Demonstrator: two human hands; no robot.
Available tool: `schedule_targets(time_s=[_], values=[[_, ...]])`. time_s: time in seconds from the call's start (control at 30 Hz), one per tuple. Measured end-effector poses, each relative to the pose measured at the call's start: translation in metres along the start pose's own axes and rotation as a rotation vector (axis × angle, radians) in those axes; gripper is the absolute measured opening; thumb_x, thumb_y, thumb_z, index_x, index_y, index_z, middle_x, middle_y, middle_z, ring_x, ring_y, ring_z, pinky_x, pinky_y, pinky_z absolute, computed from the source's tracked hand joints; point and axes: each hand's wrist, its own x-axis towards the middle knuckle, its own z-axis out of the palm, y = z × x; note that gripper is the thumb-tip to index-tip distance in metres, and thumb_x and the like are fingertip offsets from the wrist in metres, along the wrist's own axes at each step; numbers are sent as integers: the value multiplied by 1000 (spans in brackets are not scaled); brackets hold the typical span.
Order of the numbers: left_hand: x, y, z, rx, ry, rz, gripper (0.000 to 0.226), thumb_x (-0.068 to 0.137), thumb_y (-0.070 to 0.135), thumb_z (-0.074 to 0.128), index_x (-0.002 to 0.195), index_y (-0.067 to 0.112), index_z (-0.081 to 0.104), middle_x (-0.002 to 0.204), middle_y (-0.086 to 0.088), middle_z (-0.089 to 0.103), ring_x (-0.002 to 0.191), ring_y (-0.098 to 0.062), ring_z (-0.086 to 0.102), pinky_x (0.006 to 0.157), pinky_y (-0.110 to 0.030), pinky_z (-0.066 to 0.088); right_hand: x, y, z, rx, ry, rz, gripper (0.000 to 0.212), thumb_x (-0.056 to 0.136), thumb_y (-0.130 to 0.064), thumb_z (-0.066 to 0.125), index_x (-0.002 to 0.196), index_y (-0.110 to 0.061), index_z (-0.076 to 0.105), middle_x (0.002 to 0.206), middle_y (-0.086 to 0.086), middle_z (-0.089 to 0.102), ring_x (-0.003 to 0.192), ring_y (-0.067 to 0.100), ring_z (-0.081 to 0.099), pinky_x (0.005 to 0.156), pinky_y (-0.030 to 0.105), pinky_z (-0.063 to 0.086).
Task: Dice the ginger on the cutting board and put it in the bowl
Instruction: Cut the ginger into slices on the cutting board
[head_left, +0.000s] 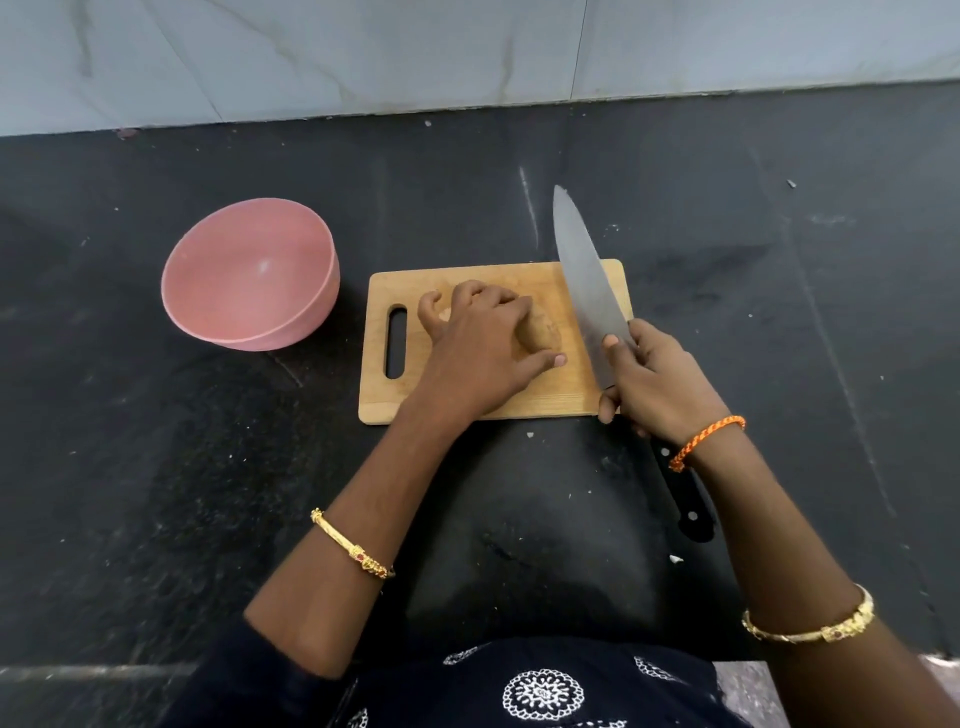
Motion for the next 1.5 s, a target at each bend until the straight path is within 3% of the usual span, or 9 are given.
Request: schedule_targets(time_s=[0.1, 0.23, 0.43, 0.67, 0.8, 0.97, 1.1, 1.33, 1.5], values=[[5, 0, 5, -61, 40, 3, 51, 82, 52, 59, 126, 27, 54, 131, 9, 51, 127, -15, 31, 100, -40, 12, -4, -1, 1, -77, 1, -9, 24, 101, -29, 33, 85, -16, 45, 51, 5, 59, 35, 4, 49, 33, 13, 34], [10, 4, 3, -189, 16, 41, 44, 81, 40, 66, 122, 26, 58, 128, 12, 56, 124, -11, 36, 86, -32, 12, -8, 1, 3, -119, -9, -6, 27, 101, -29, 34, 76, -21, 41, 51, 6, 59, 30, 3, 45, 33, 12, 34], [7, 5, 5, -70, 36, 49, 45, 82, 47, 61, 124, 32, 56, 132, 16, 53, 130, -14, 28, 99, -41, 12, -7, -2, 8, -138, -15, 16, 25, 101, -29, 33, 78, -22, 41, 64, 9, 60, 42, 13, 49, 41, 20, 39], [9, 4, 6, -124, 59, 20, 44, 78, 48, 65, 119, 32, 61, 122, 15, 58, 126, -13, 30, 97, -38, 10, -6, -15, 11, -297, -35, 52, 16, 100, -29, 33, 94, -15, 38, 97, 16, 53, 71, 25, 52, 62, 30, 38], [10, 8, 3, -99, 51, 1, 41, 78, 47, 65, 116, 32, 63, 120, 14, 60, 125, -14, 31, 99, -43, 14, -8, -25, 14, -407, -24, 85, 21, 99, -25, 35, 111, -9, 41, 89, 11, 42, 75, 26, 47, 68, 34, 39], [12, 10, 5, -50, 59, -47, 40, 79, 47, 64, 117, 34, 62, 120, 13, 60, 124, -16, 33, 101, -45, 17, -12, -34, 22, -495, 19, 104, 13, 96, -16, 42, 108, -13, 36, 69, 2, 29, 81, 28, 45, 69, 36, 40], [10, 12, 6, -53, 72, -61, 37, 80, 45, 65, 115, 35, 63, 120, 13, 61, 124, -15, 33, 100, -45, 16, -21, -32, 25, -515, 43, 107, 13, 95, -15, 43, 99, -14, 31, 75, 4, 36, 80, 28, 45, 69, 37, 41], [7, 11, 6, -85, 74, -82, 40, 80, 45, 64, 119, 36, 61, 121, 13, 59, 125, -15, 32, 101, -46, 15, -41, -18, 26, -564, -24, 152, 27, 91, -12, 48, 114, -12, 33, 68, 3, 31, 78, 29, 44, 68, 38, 41], [7, 9, 5, -253, 85, -148, 39, 75, 41, 71, 113, 35, 65, 116, 14, 62, 128, -12, 33, 102, -43, 11, -60, -4, 6, -565, -110, 139, 11, 99, -26, 35, 101, -15, 31, 72, 5, 39, 76, 29, 51, 68, 37, 46]])
